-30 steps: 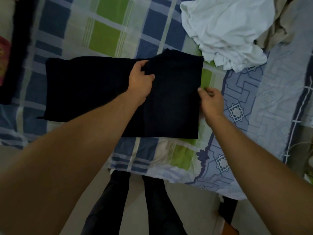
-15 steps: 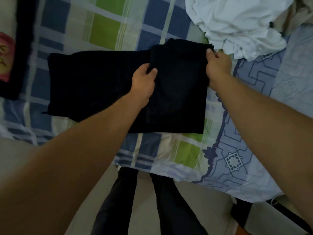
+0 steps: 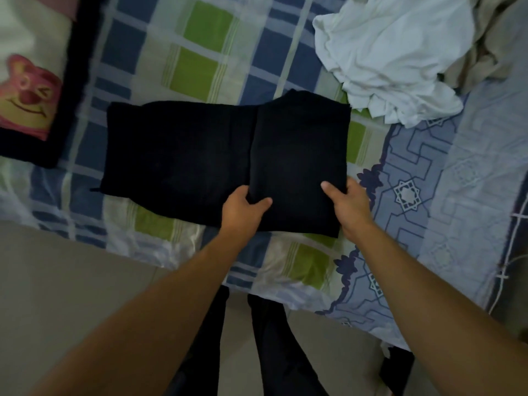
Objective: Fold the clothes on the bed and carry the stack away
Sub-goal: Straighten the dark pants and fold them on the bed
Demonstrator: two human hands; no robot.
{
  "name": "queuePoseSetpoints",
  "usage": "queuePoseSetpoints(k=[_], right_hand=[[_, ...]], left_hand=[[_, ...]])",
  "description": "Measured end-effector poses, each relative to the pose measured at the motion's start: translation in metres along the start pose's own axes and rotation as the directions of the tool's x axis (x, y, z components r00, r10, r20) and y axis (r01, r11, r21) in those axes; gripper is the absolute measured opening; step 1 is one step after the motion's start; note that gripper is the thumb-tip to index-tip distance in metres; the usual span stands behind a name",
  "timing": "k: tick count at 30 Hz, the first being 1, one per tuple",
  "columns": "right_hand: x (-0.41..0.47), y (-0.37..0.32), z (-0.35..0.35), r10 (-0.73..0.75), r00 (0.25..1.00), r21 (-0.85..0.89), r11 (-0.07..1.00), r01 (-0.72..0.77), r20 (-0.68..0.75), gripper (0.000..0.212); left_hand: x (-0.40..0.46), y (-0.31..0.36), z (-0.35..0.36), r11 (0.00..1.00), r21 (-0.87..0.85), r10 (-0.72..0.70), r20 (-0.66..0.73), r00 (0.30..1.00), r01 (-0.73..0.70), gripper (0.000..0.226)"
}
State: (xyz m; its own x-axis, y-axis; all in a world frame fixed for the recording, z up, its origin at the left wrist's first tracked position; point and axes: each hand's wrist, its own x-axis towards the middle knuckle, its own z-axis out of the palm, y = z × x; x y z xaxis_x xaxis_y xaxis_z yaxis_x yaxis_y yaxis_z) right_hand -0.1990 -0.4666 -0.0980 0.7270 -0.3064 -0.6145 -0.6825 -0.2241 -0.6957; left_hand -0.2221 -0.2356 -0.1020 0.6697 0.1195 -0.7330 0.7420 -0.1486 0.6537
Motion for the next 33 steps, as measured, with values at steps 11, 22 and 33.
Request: queuePoseSetpoints(k=[11,22,33], right_hand=[[-0.067,-0.09,0.052,-0.355,0.935,0.153,0.924,0.35,0.006,0.036],[-0.114,-0.134,0.258,-0.384,0.787,-0.185,0.834,0.521,0.484,0.072],[-0.087,-0.091,0.227,-0.373,0.906,-0.399,0.814,0.422,0.198,0.033]], left_hand=[[0.019,0.032,-0.082,0.932,-0.358,0.064,-0.002,0.998,-0.061,0.022],[0.058,0.047,-0.215,0.628,-0.749,0.001,0.275,0.961,0.213,0.074],[0.083,0.026,-0.246,0.997,-0.018,0.066,-0.34,0.938,-0.076,0.019]])
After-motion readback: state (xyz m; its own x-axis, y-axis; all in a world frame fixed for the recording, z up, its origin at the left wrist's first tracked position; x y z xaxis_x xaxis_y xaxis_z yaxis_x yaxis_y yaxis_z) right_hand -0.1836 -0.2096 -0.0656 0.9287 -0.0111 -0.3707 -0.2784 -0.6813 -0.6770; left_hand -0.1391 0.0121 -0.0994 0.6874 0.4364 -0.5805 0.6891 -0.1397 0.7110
